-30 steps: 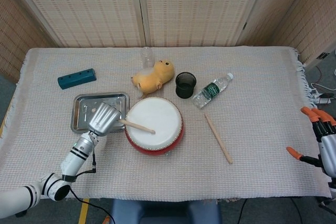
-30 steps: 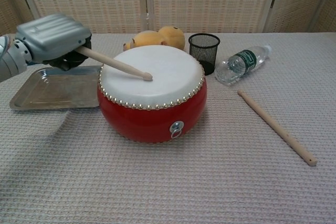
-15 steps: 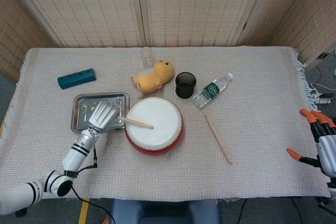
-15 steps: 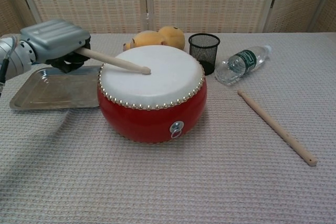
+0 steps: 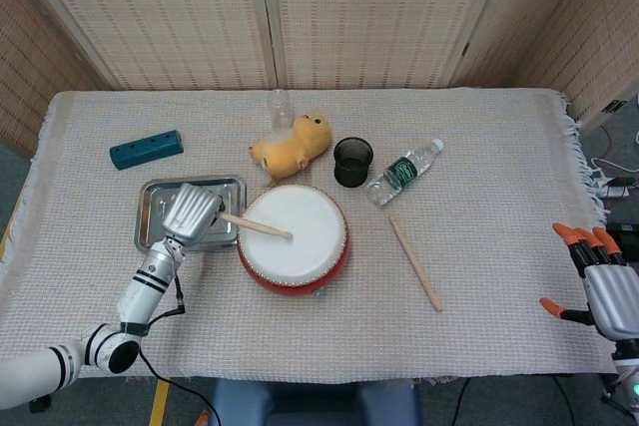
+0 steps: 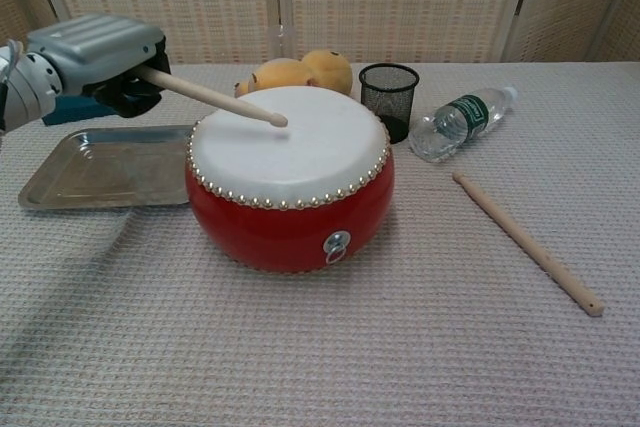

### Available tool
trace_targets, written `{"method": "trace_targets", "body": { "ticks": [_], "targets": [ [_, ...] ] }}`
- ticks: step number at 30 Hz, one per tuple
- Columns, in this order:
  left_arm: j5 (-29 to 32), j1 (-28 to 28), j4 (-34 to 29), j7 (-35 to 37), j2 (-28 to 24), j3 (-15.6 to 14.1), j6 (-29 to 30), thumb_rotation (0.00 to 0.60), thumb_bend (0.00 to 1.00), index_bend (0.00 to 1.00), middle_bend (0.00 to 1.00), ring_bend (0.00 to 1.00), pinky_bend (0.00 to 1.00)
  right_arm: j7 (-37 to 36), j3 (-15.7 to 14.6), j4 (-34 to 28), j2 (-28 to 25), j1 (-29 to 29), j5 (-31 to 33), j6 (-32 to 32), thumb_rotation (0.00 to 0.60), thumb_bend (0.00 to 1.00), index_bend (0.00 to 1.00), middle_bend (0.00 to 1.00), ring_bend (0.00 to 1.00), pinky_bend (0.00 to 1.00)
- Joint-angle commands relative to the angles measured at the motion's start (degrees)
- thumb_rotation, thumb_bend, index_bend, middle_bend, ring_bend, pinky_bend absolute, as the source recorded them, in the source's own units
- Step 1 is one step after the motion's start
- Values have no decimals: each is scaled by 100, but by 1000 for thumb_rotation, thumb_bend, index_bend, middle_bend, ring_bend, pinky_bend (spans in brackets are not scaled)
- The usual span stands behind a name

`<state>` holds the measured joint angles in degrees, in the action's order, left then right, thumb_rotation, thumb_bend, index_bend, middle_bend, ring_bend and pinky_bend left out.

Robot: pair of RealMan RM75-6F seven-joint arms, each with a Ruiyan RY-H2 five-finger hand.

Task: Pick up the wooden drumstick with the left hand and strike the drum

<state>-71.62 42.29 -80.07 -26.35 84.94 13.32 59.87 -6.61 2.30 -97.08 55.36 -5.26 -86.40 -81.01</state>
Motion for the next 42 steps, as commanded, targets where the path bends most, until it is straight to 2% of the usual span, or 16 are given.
{"method": "trace_targets", "body": {
  "ticks": [1,6,11,15,20,26,29,34,37,42],
  "targets": [
    [20,88,276,-236,181,-142,-125,600,847,1000,1000,1000,1000,44,-3,9,-12,8,-28,-32,600,20,68,103,0,0],
    [63,154,667,-503,425,-241,-137,600,846,1000,1000,1000,1000,214,-11,27,3,11,-60,-61,600,20,68,103,0,0],
    [531,-13,228,282,305,196,20,600,845,1000,1000,1000,1000,198,-5,32,11,18,-42,-72,600,20,68,103,0,0],
    [736,-56,-62,683,94,379,-40,600,846,1000,1000,1000,1000,159,-3,49,29,10,-34,-55,600,20,68,103,0,0],
    [653,32,136,447,195,176,-91,600,844,1000,1000,1000,1000,130,10,58,37,1,-14,-44,600,20,69,103,0,0],
    [371,161,749,-160,540,-167,-8,600,845,1000,1000,1000,1000,107,11,50,26,-12,-9,-19,600,21,68,103,0,0],
    [526,113,678,103,588,-26,40,600,845,1000,1000,1000,1000,109,11,46,20,-15,-7,-13,600,21,68,103,0,0],
    [1087,-42,-51,1173,260,482,-168,600,846,1000,1000,1000,1000,91,18,62,39,-17,-6,-22,600,21,68,103,0,0],
    [1056,-46,-132,1273,144,487,-187,600,846,1000,1000,1000,1000,82,32,68,37,-30,6,-12,600,21,68,103,0,0],
    [919,39,92,992,256,273,-183,600,845,1000,1000,1000,1000,87,84,51,6,-41,20,-61,600,21,68,103,0,0]
  ]
}}
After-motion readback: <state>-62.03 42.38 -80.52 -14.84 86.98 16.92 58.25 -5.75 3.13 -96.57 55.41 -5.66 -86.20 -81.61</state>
